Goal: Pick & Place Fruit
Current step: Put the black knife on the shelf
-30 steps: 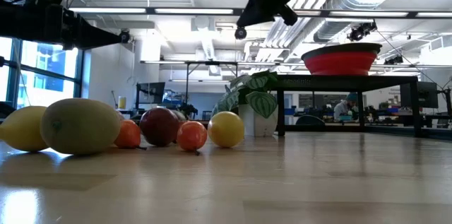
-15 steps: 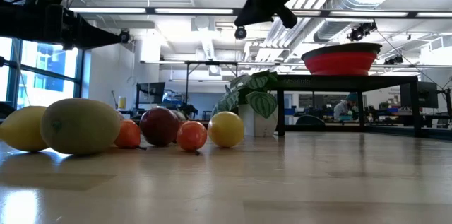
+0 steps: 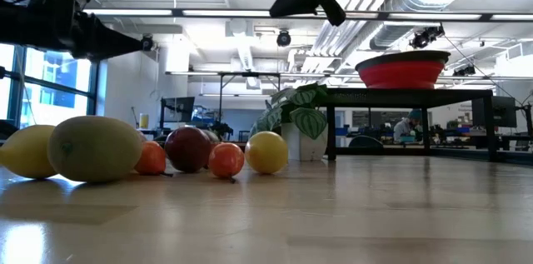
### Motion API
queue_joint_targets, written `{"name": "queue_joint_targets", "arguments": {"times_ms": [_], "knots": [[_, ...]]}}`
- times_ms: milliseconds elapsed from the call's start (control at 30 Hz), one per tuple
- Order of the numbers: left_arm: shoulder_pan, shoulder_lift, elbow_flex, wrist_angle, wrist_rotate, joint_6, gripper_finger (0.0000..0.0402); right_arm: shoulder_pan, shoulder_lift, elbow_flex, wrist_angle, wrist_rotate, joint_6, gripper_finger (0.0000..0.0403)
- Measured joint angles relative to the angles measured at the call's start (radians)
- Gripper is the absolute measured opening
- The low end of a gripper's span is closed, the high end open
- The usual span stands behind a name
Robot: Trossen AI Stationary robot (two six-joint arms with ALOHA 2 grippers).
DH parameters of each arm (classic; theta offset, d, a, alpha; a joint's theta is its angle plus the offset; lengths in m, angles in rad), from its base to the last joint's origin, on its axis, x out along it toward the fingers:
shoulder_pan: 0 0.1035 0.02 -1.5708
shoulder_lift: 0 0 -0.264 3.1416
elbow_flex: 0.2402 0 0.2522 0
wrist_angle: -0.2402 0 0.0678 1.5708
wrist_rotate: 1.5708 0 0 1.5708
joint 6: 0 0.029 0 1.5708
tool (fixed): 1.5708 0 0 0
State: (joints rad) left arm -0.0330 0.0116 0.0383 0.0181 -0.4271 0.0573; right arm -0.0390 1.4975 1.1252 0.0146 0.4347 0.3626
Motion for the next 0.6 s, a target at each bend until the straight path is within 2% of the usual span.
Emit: {"name": "queue_joint_targets", "arguments": {"times_ms": [67,133,600], "knots": [[0.000,0.000,-0.003,0.026,0.045,-0.099,0.0033,0.001,0.000,0.000,-0.002,0.000,0.000,0.0005],[0.000,0.000,-0.003,0.059,0.090,-0.133,0.0033,0.001,0.000,0.000,-0.002,-0.005,0.001,0.0005],[0.000,0.000,-0.003,0.055,0.322,-0.156,0.0033,-0.014,0.000,0.000,-0.003,-0.019,-0.079,0.0005]]}}
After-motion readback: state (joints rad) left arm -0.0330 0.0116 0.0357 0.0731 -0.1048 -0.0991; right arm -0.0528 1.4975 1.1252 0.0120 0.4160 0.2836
